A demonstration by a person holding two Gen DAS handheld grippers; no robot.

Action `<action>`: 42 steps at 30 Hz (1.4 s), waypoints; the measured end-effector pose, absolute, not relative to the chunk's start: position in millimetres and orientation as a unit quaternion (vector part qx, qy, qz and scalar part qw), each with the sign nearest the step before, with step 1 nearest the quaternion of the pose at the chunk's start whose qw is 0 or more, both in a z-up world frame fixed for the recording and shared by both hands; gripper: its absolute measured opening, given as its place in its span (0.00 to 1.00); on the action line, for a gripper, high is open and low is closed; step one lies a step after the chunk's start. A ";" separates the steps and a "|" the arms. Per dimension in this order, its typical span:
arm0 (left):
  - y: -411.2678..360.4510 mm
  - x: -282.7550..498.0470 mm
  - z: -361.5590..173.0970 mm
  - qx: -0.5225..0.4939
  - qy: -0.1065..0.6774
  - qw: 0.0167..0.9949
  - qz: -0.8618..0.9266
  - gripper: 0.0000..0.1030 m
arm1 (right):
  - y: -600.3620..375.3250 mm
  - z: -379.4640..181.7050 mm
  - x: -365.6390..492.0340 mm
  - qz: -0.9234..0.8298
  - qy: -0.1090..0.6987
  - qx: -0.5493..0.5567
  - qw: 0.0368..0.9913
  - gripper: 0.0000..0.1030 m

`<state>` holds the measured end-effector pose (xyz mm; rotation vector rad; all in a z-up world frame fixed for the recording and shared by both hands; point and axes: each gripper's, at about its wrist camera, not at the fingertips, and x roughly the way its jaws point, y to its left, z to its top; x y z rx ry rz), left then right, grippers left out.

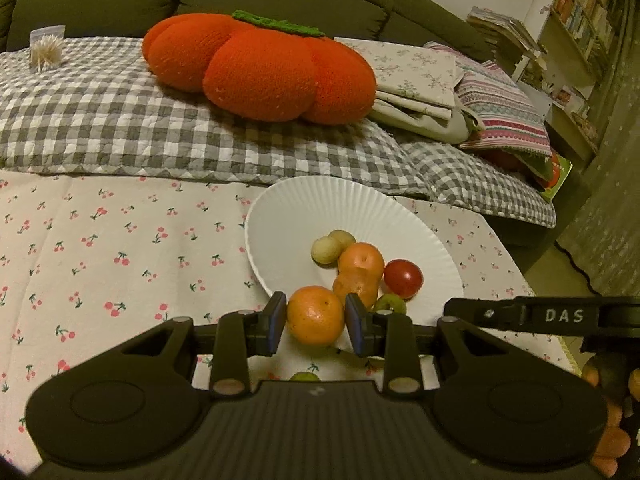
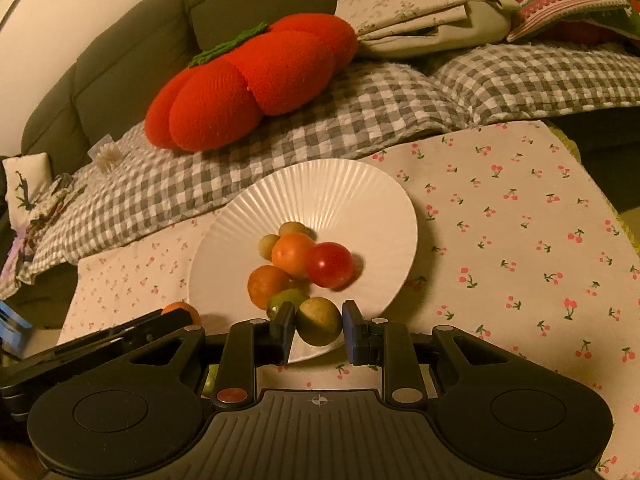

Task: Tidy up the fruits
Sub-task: 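Carry the orange and yellow-green fruit onto the white plate and open both tools, then grasp the olive-green round fruit on the cloth with the left tool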

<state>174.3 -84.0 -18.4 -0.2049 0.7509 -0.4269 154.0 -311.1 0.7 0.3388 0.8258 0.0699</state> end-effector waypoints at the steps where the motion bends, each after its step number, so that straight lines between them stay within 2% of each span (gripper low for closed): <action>1: -85.0 175.2 -18.4 -0.099 0.362 0.903 -0.208 0.30 | -310.7 -0.3 155.1 0.034 0.400 0.163 0.901 0.23; 8: -92.7 182.8 -25.2 -0.086 0.359 0.905 -0.211 0.31 | -306.2 -9.8 161.7 0.033 0.406 0.159 0.900 0.24; 9: -93.1 183.5 -25.4 -0.086 0.361 0.904 -0.211 0.34 | -305.6 -10.8 162.0 0.034 0.405 0.159 0.899 0.25; 10: -93.0 184.1 -25.4 -0.087 0.364 0.903 -0.211 0.41 | -305.4 -11.4 162.6 0.037 0.405 0.160 0.899 0.28; 13: -89.5 181.4 -22.0 -0.095 0.355 0.906 -0.210 0.57 | -307.4 -9.7 163.3 0.032 0.401 0.164 0.901 0.28; 15: -86.6 180.9 -19.3 -0.097 0.352 0.908 -0.206 0.61 | -311.3 -5.9 163.0 0.028 0.393 0.174 0.902 0.31; 21: -72.4 183.6 -17.2 -0.129 0.361 0.903 -0.191 0.61 | -319.2 4.5 158.8 0.021 0.382 0.192 0.904 0.32; 42: -69.2 149.6 -26.9 -0.091 0.396 0.897 -0.177 0.61 | -306.4 7.3 142.0 0.033 0.396 0.185 0.899 0.36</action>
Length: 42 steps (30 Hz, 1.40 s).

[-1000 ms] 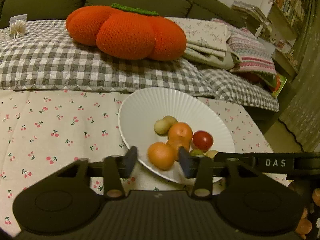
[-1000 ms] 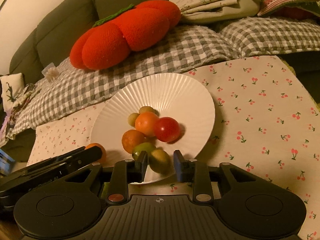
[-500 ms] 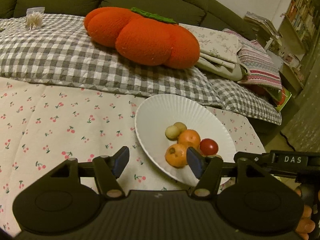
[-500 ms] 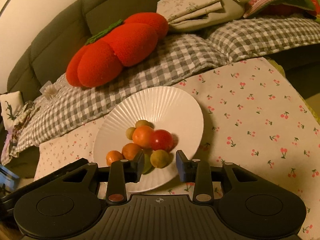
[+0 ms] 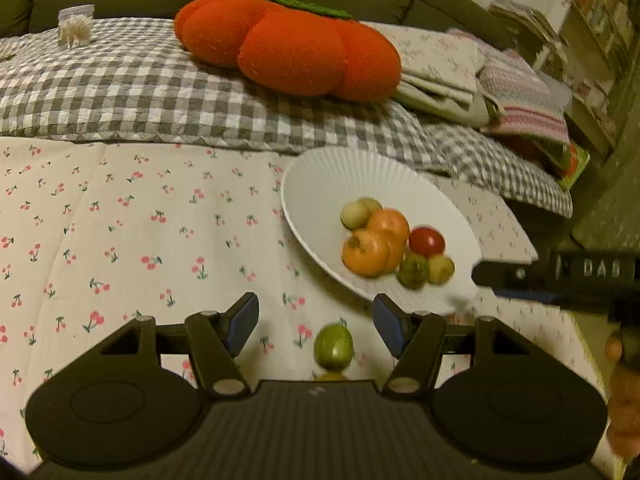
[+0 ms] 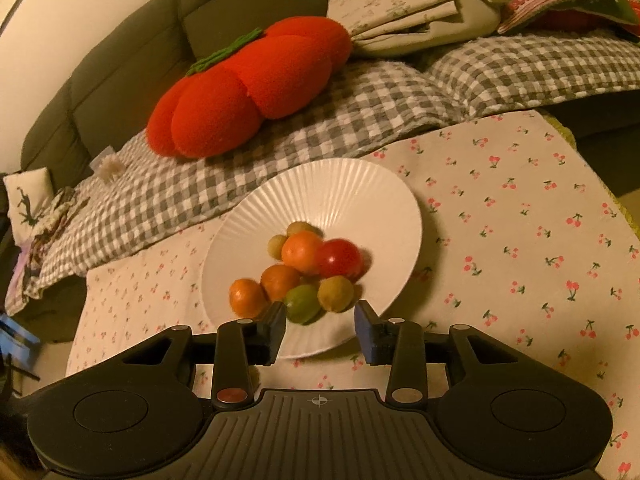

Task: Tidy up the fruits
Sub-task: 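Grasp the olive-green round fruit on the cloth with the left tool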

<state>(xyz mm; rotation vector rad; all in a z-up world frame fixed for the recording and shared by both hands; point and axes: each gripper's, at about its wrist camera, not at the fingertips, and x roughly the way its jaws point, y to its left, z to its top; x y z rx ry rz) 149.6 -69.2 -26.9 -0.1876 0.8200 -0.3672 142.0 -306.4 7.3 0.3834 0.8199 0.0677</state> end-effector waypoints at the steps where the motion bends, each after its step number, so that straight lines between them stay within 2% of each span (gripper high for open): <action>1: -70.7 146.4 -28.2 -0.085 0.398 0.896 -0.179 0.61 | -304.9 7.4 141.1 0.035 0.397 0.184 0.899 0.36; 14: -92.3 118.7 -48.7 -0.020 0.416 0.886 -0.207 0.58 | -288.6 6.0 131.4 0.058 0.408 0.169 0.895 0.36; 19: -97.1 117.1 -55.9 -0.007 0.418 0.884 -0.207 0.40 | -285.0 4.5 129.4 0.064 0.412 0.166 0.894 0.36; 24: -98.7 117.4 -59.0 0.000 0.415 0.887 -0.201 0.27 | -278.2 -0.2 128.4 0.070 0.419 0.160 0.891 0.36; 42: -54.2 119.8 -48.7 -0.038 0.451 0.883 -0.127 0.27 | -238.7 -28.8 133.6 0.112 0.445 0.133 0.878 0.36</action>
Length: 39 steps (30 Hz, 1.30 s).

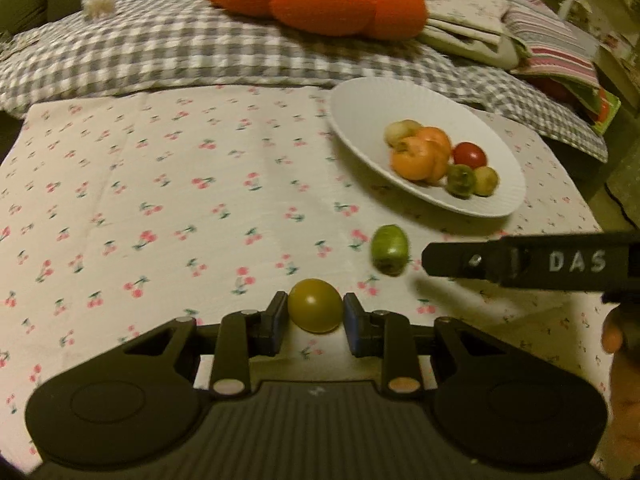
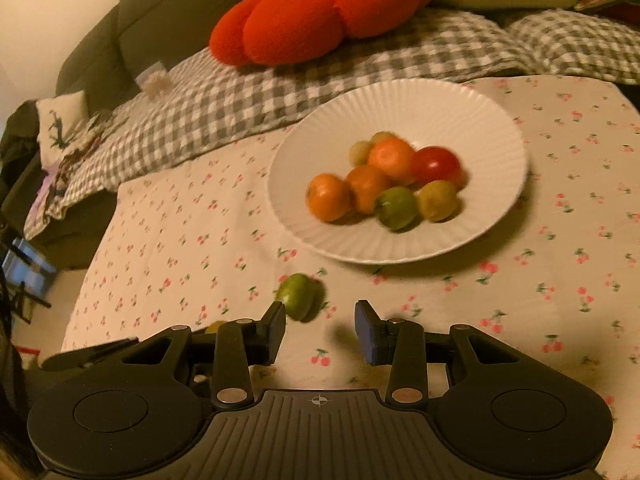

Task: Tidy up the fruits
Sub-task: 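Grasp the olive-green round fruit on the cloth with the left tool, then grasp the green lime with the right tool while the left tool holds its fruit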

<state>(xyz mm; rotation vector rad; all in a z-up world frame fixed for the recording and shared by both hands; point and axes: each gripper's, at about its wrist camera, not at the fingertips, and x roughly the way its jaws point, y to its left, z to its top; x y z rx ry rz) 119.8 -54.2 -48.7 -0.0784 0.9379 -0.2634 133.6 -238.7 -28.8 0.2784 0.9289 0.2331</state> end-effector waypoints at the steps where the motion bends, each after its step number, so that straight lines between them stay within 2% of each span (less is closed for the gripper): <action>1: -51.3 120.1 -48.1 -0.040 0.453 0.882 -0.124 0.27 | -235.7 -31.0 135.5 0.115 0.448 0.133 0.877 0.36; 18: -32.4 120.1 -48.9 -0.049 0.459 0.881 -0.104 0.27 | -211.8 -53.9 155.2 0.125 0.438 0.126 0.881 0.36; 20: -32.6 120.0 -48.8 -0.049 0.459 0.881 -0.104 0.27 | -210.4 -53.3 155.8 0.119 0.433 0.122 0.885 0.26; 39: -26.8 130.3 -26.9 -0.081 0.435 0.892 -0.092 0.27 | -226.8 -11.3 141.4 0.131 0.411 0.157 0.888 0.26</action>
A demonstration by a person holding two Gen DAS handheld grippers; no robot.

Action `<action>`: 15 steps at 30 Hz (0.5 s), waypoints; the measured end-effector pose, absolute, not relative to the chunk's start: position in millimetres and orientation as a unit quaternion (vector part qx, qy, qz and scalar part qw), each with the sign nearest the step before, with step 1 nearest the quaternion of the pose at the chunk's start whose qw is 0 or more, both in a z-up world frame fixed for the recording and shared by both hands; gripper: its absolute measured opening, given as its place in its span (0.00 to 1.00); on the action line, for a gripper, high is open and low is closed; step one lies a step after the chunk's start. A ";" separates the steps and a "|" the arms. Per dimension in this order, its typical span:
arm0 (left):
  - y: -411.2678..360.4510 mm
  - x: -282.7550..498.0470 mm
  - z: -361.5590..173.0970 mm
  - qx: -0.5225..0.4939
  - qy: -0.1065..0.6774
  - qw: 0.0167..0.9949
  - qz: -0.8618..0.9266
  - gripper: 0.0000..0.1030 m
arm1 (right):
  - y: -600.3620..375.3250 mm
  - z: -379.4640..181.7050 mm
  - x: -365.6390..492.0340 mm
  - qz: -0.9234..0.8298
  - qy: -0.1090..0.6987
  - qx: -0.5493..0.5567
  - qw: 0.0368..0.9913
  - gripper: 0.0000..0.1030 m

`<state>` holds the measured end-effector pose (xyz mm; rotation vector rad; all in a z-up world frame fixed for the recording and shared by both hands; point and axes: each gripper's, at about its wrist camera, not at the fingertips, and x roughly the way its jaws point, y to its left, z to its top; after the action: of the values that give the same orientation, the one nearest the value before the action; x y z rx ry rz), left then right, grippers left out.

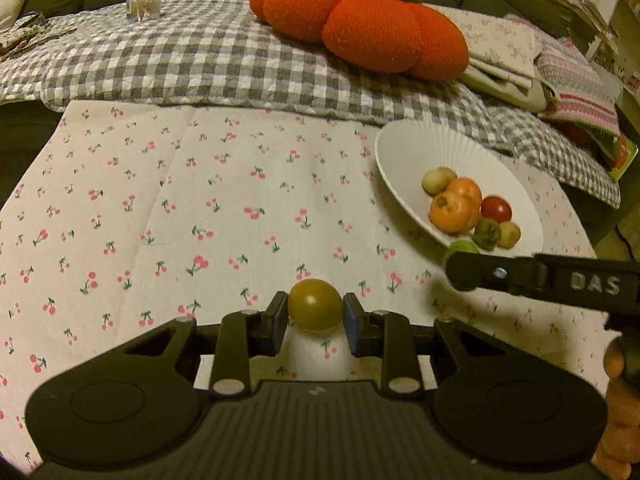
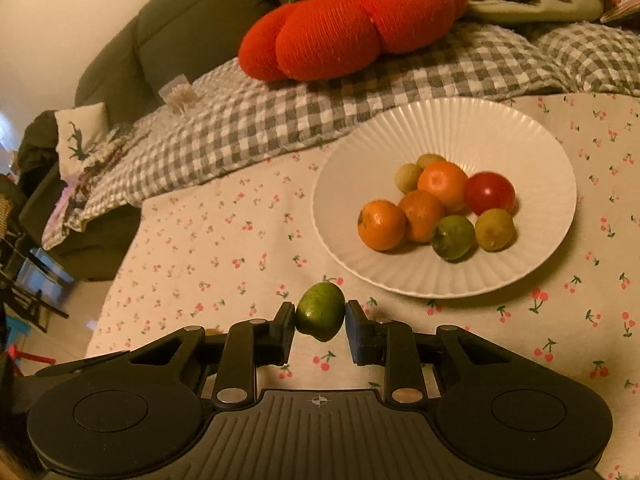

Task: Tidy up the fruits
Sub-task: 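Carry the olive fruit and lime onto the white plate and open both tools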

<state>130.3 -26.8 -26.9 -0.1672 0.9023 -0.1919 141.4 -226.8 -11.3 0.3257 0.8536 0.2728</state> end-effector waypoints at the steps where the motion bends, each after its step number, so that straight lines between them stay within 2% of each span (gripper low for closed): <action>1: -26.4 131.1 -24.8 -0.083 0.431 0.894 -0.092 0.27 | -228.8 -8.7 140.4 0.133 0.408 0.159 0.889 0.26; 15: -47.6 155.2 7.1 -0.103 0.371 0.916 -0.116 0.27 | -296.7 28.2 141.7 0.080 0.351 0.212 0.908 0.26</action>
<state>155.2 -47.6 7.1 -0.2110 0.7641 -0.2379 141.7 -296.7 28.2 0.4384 0.7251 0.1646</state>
